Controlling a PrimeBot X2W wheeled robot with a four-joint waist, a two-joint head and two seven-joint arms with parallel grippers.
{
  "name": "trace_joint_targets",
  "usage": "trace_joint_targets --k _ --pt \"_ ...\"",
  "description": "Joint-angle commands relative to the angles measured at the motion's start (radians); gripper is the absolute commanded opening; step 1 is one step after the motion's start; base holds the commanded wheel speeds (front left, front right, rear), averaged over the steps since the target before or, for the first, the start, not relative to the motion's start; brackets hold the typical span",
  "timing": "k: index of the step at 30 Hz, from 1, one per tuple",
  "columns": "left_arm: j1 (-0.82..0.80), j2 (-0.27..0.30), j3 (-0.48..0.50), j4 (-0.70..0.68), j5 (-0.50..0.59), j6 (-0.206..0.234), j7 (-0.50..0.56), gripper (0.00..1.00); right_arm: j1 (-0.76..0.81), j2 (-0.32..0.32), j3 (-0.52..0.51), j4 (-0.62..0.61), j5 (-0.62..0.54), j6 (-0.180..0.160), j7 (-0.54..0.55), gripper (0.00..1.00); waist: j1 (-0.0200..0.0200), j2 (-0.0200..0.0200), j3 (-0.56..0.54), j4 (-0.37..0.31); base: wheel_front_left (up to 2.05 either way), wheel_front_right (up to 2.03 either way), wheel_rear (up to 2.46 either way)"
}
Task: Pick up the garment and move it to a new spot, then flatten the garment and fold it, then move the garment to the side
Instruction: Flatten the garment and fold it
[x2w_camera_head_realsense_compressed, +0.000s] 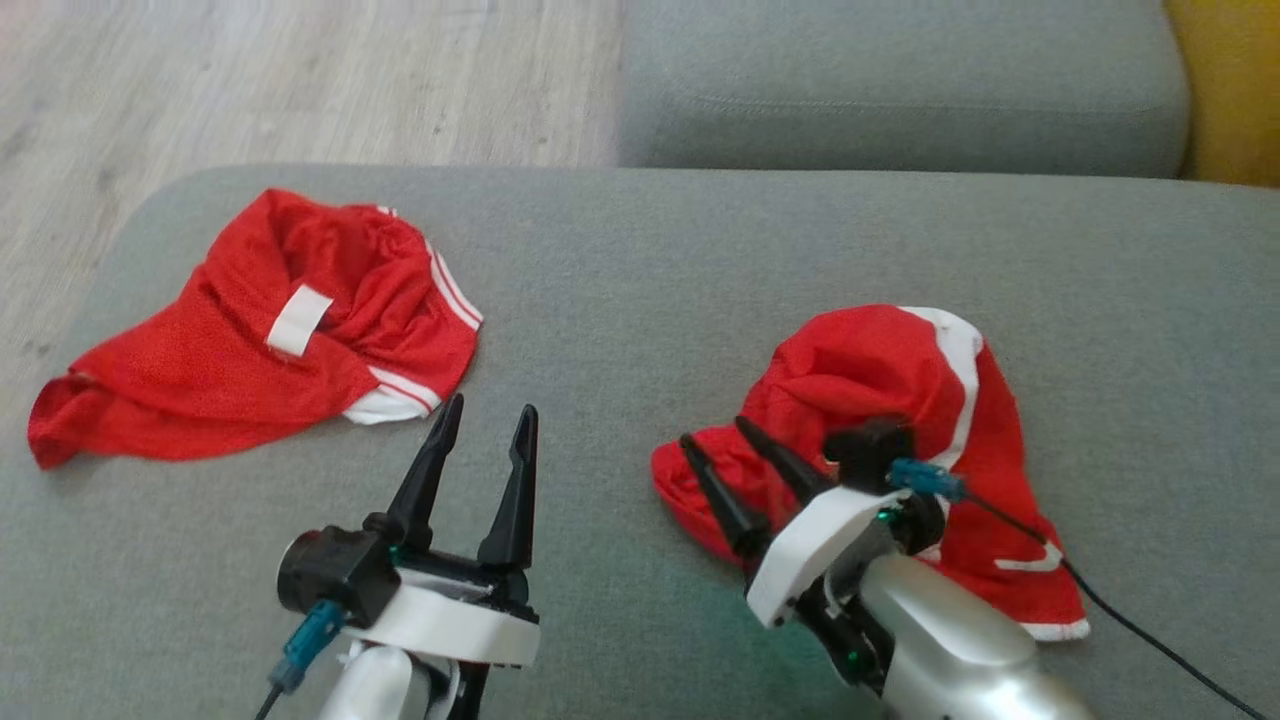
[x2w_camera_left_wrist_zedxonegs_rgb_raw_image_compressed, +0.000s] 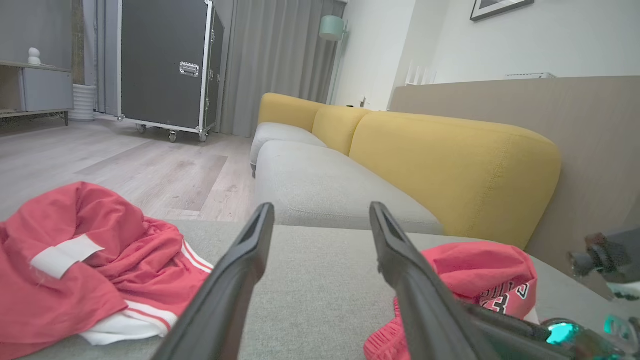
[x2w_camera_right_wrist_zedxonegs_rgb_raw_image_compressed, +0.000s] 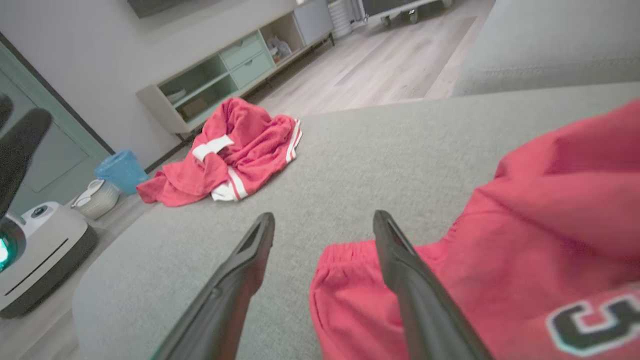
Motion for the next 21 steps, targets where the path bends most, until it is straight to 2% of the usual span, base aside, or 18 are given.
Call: trace_joint_targets --k 1,4,8,10,11,17,21 --pt "-0.027 0.001 0.033 -0.036 -0.002 -0.005 -0.005 1.0 -0.022 0.009 -0.006 -0.031 -0.009 -0.001 -0.018 1.0 0.0001 0.0 -0.012 -0.011 0.0 0.0 0.0" --pt "-0.016 0.001 0.037 -0.037 -0.002 -0.005 -0.005 1.0 0.001 -0.006 -0.069 -0.066 -0.024 -0.001 -0.024 1.0 0.0001 0.0 -0.032 -0.03 0.0 0.0 0.0" --pt "-0.004 0.0 0.046 -0.043 -0.001 -0.002 -0.005 1.0 0.055 -0.053 -0.218 -0.174 -0.088 -0.001 -0.025 1.0 0.0001 0.0 -0.042 -0.057 0.0 0.0 0.0" --pt "0.0 0.0 0.05 -0.045 0.001 -0.001 -0.005 1.0 0.103 -0.078 -0.318 -0.236 -0.157 -0.001 -0.026 1.0 0.0001 0.0 -0.045 -0.068 0.0 0.0 0.0" --pt "0.004 0.0 0.056 -0.048 0.004 0.0 -0.005 1.0 0.163 -0.085 -0.438 -0.295 -0.236 -0.001 -0.026 1.0 0.0001 0.0 -0.048 -0.079 0.0 0.0 0.0" --pt "0.019 -0.001 0.089 -0.064 -0.001 0.005 -0.005 1.0 0.373 -0.01 -0.774 -0.473 -0.519 -0.001 -0.026 1.0 0.0001 0.0 -0.04 -0.104 0.0 0.0 0.0" --pt "0.021 -0.002 0.084 -0.06 0.002 0.003 -0.005 1.0 0.456 0.009 -0.846 -0.554 -0.597 -0.001 -0.026 1.0 0.0001 0.0 -0.029 -0.103 0.0 0.0 0.0"
